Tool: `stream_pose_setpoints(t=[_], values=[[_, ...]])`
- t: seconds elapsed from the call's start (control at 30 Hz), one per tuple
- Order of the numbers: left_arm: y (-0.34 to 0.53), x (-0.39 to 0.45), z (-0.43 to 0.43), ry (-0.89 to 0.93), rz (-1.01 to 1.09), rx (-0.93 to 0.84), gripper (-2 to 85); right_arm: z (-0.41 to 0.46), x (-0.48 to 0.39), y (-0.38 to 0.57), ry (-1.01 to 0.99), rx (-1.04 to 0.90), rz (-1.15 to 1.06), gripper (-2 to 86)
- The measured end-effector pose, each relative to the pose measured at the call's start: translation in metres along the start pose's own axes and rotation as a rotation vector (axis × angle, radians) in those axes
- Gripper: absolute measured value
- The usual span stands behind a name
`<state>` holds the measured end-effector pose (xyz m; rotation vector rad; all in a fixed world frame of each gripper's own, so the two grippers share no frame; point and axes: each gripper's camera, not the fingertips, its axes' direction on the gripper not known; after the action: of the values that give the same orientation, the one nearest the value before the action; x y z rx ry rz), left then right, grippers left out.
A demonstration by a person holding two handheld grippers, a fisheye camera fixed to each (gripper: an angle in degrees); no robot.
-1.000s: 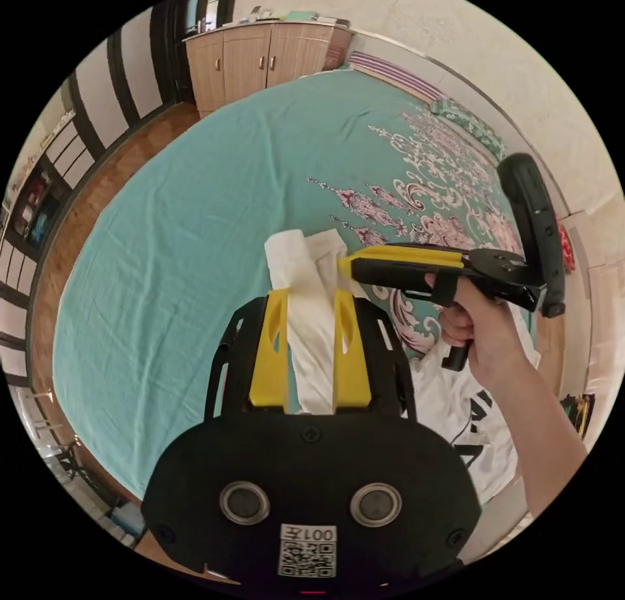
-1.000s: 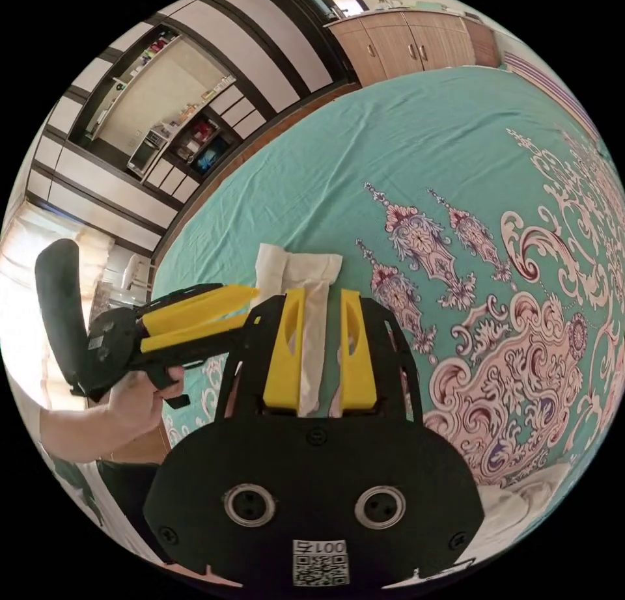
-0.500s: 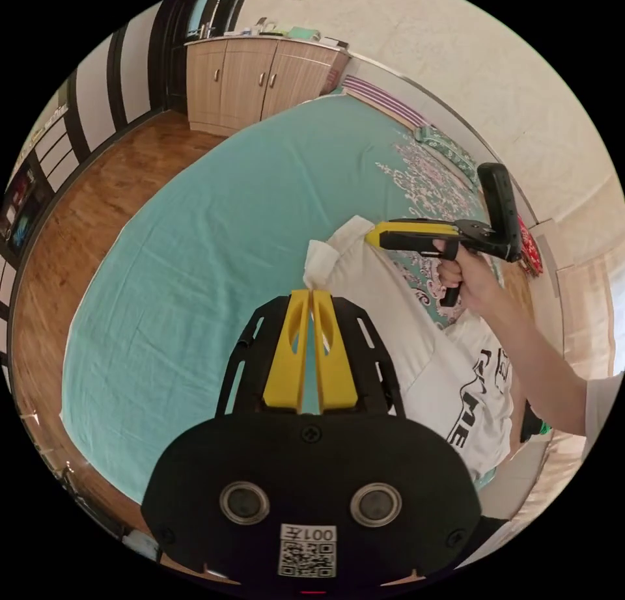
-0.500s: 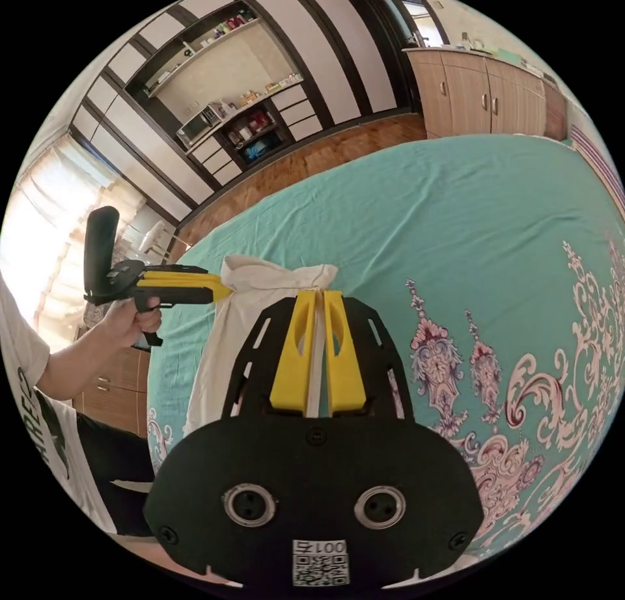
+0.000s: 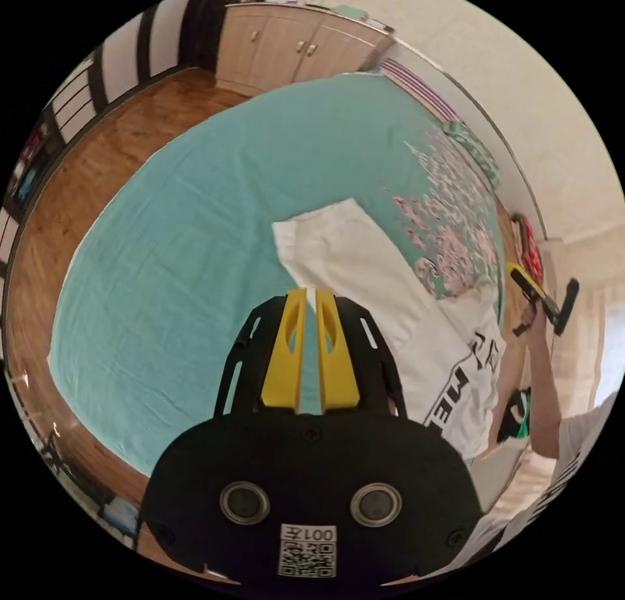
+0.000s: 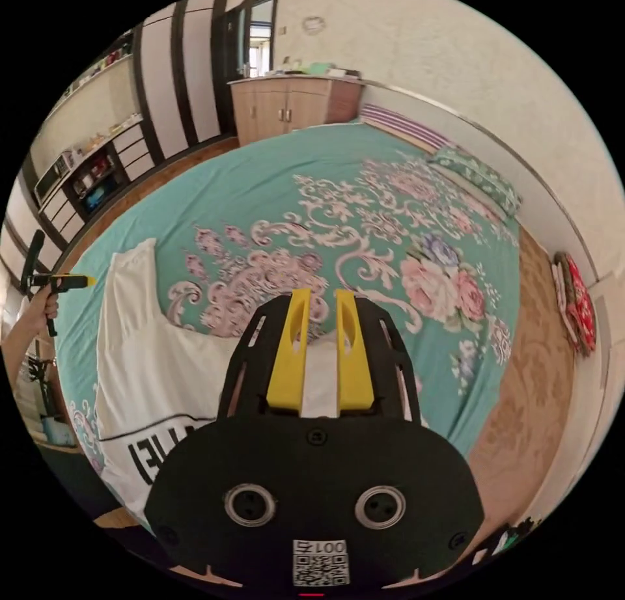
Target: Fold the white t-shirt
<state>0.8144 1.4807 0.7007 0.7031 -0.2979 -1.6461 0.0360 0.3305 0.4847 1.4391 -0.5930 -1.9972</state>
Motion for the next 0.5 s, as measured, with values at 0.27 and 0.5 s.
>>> stream_pose_setpoints(t=[0.27, 0.5], values=[[-0.019, 0.208, 0.085, 0.160, 0.480, -0.198, 0.2, 0.077, 0.115, 0.025, -0.407, -0.315, 0.110, 6.1], [-0.115, 0.343, 0.139, 0.237, 0.851, -0.190, 2.5, 0.037, 0.117, 0.083, -0.395, -0.198, 0.048, 1.7]])
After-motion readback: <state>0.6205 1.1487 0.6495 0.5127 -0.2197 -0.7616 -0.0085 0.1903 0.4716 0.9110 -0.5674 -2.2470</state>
